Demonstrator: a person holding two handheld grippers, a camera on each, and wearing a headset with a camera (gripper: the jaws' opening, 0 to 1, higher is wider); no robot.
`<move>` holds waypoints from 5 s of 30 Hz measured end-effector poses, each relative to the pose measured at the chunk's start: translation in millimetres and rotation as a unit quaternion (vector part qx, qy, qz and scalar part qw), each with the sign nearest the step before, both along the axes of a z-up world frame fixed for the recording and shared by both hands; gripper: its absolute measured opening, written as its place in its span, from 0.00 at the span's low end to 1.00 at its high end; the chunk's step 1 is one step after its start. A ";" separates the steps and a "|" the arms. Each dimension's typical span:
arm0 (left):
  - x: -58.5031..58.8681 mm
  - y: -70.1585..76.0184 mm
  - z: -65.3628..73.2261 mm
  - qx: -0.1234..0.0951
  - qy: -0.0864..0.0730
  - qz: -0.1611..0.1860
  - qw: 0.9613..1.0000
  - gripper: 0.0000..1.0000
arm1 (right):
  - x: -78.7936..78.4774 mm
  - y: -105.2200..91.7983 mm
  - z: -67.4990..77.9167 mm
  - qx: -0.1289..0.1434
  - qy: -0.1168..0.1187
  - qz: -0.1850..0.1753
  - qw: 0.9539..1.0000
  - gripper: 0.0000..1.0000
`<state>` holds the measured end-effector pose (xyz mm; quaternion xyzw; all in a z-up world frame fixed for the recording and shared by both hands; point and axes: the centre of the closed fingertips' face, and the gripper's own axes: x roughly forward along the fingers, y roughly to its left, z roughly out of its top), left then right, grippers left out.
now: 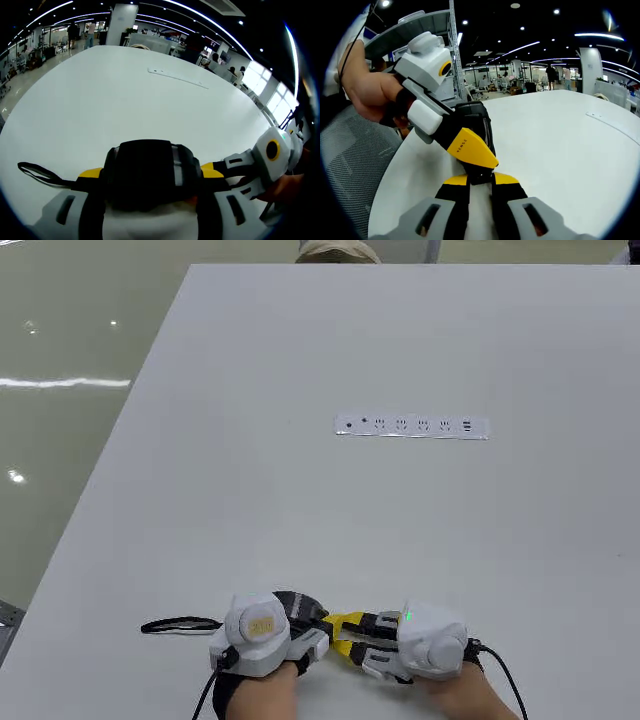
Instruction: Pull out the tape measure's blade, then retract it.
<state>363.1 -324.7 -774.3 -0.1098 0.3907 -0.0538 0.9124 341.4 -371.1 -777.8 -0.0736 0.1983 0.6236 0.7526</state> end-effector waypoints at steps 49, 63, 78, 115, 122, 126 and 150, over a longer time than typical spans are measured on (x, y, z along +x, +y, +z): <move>-14.2 -1.6 12.6 -0.012 -0.059 -0.103 0.993 0.77 | -9.9 -14.4 15.4 0.012 0.015 -0.041 0.999 0.33; -18.8 -5.0 12.8 -0.017 -0.059 -0.128 0.990 0.76 | -12.4 -20.2 15.4 0.007 0.024 -0.060 0.998 0.35; -23.8 7.6 21.9 -0.012 -0.071 -0.151 0.986 0.77 | -16.6 -39.2 22.5 0.008 0.023 -0.092 0.995 0.36; -58.9 44.3 32.8 -0.009 -0.080 -0.209 0.975 0.76 | -39.9 -91.3 44.0 0.001 0.008 -0.133 0.991 0.46; -68.8 50.6 32.8 0.004 -0.080 -0.220 0.972 0.76 | -44.1 -101.7 46.4 -0.002 0.006 -0.143 0.990 0.48; -71.2 58.9 33.7 -0.001 -0.079 -0.210 0.974 0.76 | -47.8 -105.2 49.6 -0.002 -0.001 -0.144 0.990 0.46; -89.4 86.7 52.5 -0.008 -0.089 -0.201 0.976 0.76 | -60.8 -119.5 63.7 0.002 0.001 -0.173 0.985 0.50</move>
